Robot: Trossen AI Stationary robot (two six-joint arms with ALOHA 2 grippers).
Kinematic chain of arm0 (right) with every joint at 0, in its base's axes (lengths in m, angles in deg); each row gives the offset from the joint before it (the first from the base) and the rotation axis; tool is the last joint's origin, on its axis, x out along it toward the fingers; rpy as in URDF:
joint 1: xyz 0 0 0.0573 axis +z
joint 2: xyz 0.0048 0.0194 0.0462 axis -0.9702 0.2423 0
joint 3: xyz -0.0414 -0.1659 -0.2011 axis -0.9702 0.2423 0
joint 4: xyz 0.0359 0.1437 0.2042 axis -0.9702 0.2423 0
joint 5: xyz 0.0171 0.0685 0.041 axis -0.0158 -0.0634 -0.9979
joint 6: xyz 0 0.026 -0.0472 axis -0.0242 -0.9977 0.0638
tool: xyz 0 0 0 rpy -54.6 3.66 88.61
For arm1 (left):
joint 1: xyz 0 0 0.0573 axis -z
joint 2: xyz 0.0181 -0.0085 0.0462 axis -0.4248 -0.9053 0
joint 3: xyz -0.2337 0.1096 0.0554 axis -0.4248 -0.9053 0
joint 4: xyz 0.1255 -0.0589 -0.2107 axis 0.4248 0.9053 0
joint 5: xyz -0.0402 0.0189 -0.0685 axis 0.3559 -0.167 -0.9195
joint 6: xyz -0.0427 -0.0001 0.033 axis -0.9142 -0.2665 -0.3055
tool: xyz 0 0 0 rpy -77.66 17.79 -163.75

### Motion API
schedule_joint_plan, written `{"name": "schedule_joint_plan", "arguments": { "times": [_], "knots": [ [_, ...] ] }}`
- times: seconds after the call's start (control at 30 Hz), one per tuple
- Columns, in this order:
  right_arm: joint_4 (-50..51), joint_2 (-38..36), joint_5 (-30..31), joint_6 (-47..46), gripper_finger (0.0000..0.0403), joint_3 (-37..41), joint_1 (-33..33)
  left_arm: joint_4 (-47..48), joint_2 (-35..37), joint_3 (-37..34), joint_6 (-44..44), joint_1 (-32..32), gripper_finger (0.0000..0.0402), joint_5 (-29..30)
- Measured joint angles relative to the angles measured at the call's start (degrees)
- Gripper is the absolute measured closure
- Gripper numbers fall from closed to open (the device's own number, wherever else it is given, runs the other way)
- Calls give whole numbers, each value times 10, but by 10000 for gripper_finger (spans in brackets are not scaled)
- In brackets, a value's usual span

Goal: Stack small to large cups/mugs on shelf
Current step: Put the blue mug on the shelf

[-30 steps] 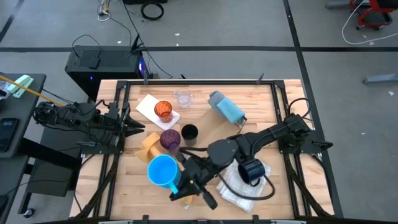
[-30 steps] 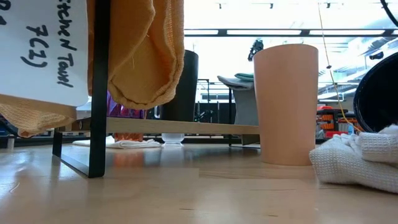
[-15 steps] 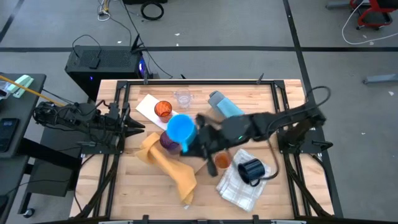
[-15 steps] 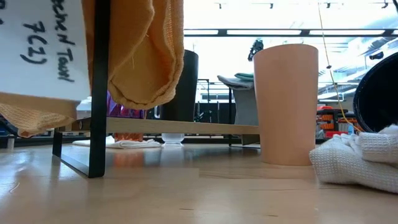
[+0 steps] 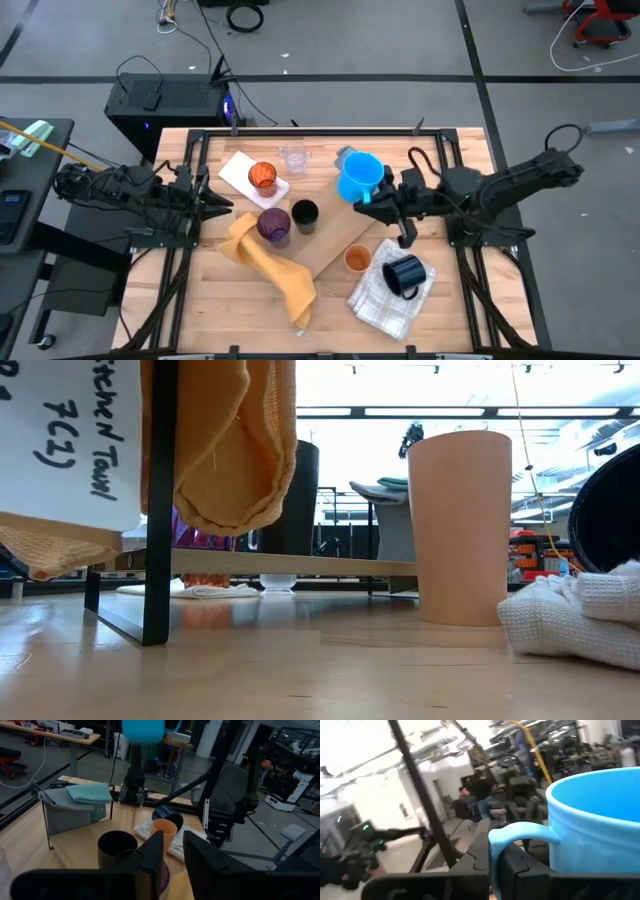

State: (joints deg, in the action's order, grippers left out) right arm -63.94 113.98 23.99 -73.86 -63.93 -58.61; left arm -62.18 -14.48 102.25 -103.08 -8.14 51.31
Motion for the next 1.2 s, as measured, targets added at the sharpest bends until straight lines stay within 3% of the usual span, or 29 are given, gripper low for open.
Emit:
{"name": "schedule_joint_plan", "arguments": {
  "times": [0.17, 0.3, 0.43, 0.7, 1.2],
  "knots": [
    [-62, 11, 13, -44, 392, 91, -19, -1, 0, 0, -1, 0, 319, 0],
    [-85, 31, 17, -68, 392, 121, -44, -3, 0, 0, -4, 0, 323, 1],
    [-89, 58, 11, -84, 392, 129, -66, -3, 0, 0, -5, 0, 322, 0],
    [-111, 109, -74, -104, 392, 122, -102, -3, 0, 0, -3, 0, 322, 1],
    [-122, 137, -156, -120, 392, 128, -139, 0, 0, 0, 0, 0, 325, 0]
  ]
}}
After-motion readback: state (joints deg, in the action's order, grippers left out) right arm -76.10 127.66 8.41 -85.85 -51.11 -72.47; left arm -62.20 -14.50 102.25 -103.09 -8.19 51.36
